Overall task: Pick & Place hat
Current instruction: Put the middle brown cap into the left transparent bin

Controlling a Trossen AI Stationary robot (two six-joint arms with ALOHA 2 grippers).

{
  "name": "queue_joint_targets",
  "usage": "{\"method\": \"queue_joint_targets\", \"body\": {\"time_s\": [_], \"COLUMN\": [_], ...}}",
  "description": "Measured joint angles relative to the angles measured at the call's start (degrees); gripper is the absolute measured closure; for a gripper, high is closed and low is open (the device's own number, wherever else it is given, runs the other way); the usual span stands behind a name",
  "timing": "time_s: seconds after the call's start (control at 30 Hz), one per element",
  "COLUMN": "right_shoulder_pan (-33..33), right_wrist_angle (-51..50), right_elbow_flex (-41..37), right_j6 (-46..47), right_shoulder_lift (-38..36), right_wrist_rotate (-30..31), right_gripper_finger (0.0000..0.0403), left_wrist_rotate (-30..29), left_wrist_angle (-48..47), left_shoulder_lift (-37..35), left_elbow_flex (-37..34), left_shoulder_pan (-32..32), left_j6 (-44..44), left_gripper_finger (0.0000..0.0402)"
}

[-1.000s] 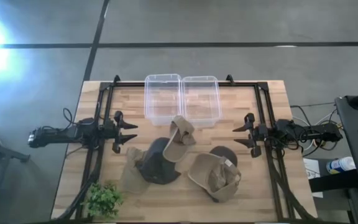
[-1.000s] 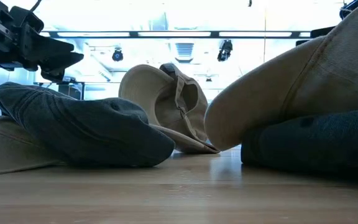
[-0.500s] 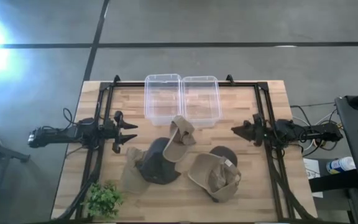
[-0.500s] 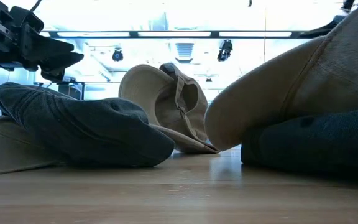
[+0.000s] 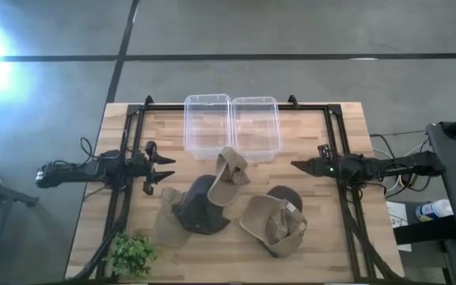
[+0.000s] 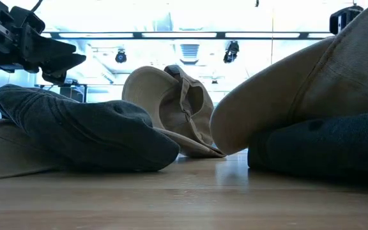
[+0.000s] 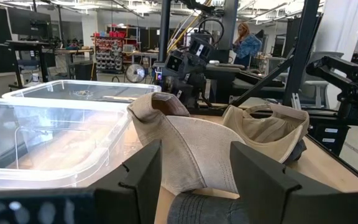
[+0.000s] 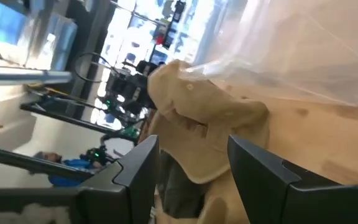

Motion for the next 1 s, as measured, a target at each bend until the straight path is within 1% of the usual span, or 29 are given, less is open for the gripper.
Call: {"method": "queue_joint_targets", "body": {"time_s": [0.07,0.23,0.4,0.47,0.5,0.53,0.63,0.73,0.8,0.83,0.93,1.0], "right_shoulder_pan": [0.00,0.00,0.04,0.02,0.02,0.02,0.02,0.01,0.00,0.01,0.00,0.00], "right_wrist_angle": [1.67,6.63,6.43,6.43,6.39,6.34,6.32,6.18,6.19,6.22,6.14,6.16], "right_elbow_flex": [0.00,0.02,0.02,0.02,0.02,0.02,0.02,0.02,0.02,0.00,0.18,0.49], "right_j6": [1.93,10.09,21.63,25.05,26.12,26.81,28.16,28.71,28.73,28.73,27.52,25.66], "right_shoulder_lift": [1.50,5.38,9.89,12.00,13.04,14.06,16.92,19.30,20.40,20.80,21.25,21.13], "right_wrist_rotate": [-0.18,-0.16,-0.17,-0.09,-0.06,-0.06,-0.04,-0.04,-0.04,-0.06,-0.06,-0.10], "right_gripper_finger": [0.0216,0.0216,0.0216,0.0216,0.0216,0.0216,0.0216,0.0216,0.0216,0.0216,0.0216,0.0216], "left_wrist_rotate": [0.00,0.00,-0.02,-0.05,-0.04,0.04,0.15,0.20,-0.81,-2.73,-11.71,-17.76], "left_wrist_angle": [0.00,0.00,0.10,2.09,3.82,5.72,9.94,11.94,11.85,11.86,11.98,12.12], "left_shoulder_lift": [0.00,0.00,0.00,0.00,0.00,0.00,0.00,0.00,0.00,0.00,0.00,0.09], "left_elbow_flex": [0.00,0.00,0.00,0.00,0.00,0.00,0.00,0.00,0.00,0.00,0.00,0.04], "left_shoulder_pan": [0.00,0.00,0.00,0.00,0.00,0.00,0.00,0.00,-0.02,-0.01,0.00,0.00], "left_j6": [-0.02,0.00,-0.06,-2.20,-5.93,-11.73,-34.75,-51.98,-58.85,-60.22,-62.13,-66.47], "left_gripper_finger": [0.0219,0.0219,0.0219,0.0219,0.0219,0.0219,0.0219,0.0219,0.0219,0.0219,0.0219,0.0219]}}
